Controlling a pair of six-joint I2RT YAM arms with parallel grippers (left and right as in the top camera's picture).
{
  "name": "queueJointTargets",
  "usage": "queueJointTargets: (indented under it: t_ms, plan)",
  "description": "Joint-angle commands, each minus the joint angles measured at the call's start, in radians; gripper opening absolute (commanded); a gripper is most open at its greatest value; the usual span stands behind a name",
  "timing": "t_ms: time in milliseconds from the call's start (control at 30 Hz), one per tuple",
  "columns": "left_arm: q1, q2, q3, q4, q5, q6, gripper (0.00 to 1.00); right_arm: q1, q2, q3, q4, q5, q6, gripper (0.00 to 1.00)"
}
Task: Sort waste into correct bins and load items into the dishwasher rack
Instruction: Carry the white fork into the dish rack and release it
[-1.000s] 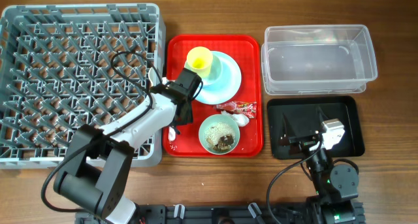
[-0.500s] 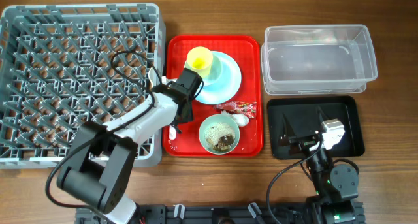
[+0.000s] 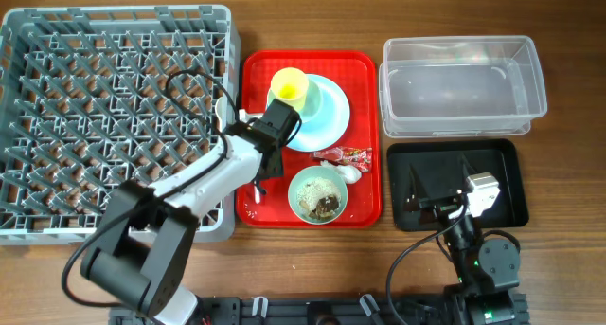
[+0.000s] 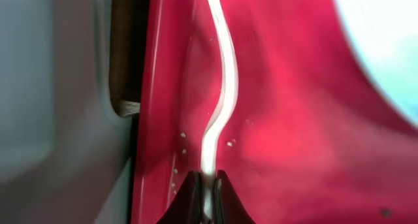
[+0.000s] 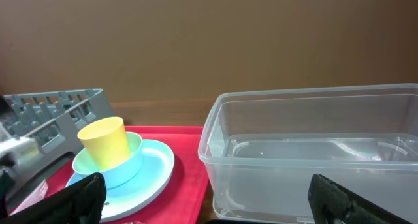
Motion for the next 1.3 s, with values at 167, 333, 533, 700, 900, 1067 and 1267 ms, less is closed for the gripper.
queueJointTargets:
  t_ms: [167,333,533,700,900,1067,1267]
  plan:
    - [0.05,-0.321,0.09,-0.004,-0.186,0.149,0.04,0.001,-0.002,-0.001,0.003,0.005,-0.007,1.0]
    - [0.151,-0.42,0.09,0.012,-0.329,0.204,0.04,0.001,-0.002,-0.001,0.003,0.005,-0.007,1.0]
    - [0.273,-0.383,0.089,0.039,-0.283,0.257,0.04,0.001,-0.002,-0.001,0.003,0.005,-0.008,1.0]
    - [0.288,-0.239,0.089,0.092,-0.188,0.328,0.04,0.001,-0.002,-0.001,0.003,0.005,-0.007,1.0]
    - [0.288,-0.117,0.089,0.122,-0.174,0.328,0.08,0.001,-0.002,-0.001,0.003,0.005,-0.008,1.0]
    - [0.288,-0.109,0.089,0.144,-0.174,0.328,0.43,0.001,-0.002,-0.001,0.003,0.005,-0.008,1.0]
    - [0.288,-0.179,0.192,0.108,0.057,0.327,0.6,0.001,-0.002,-0.001,0.003,0.005,-0.008,1.0]
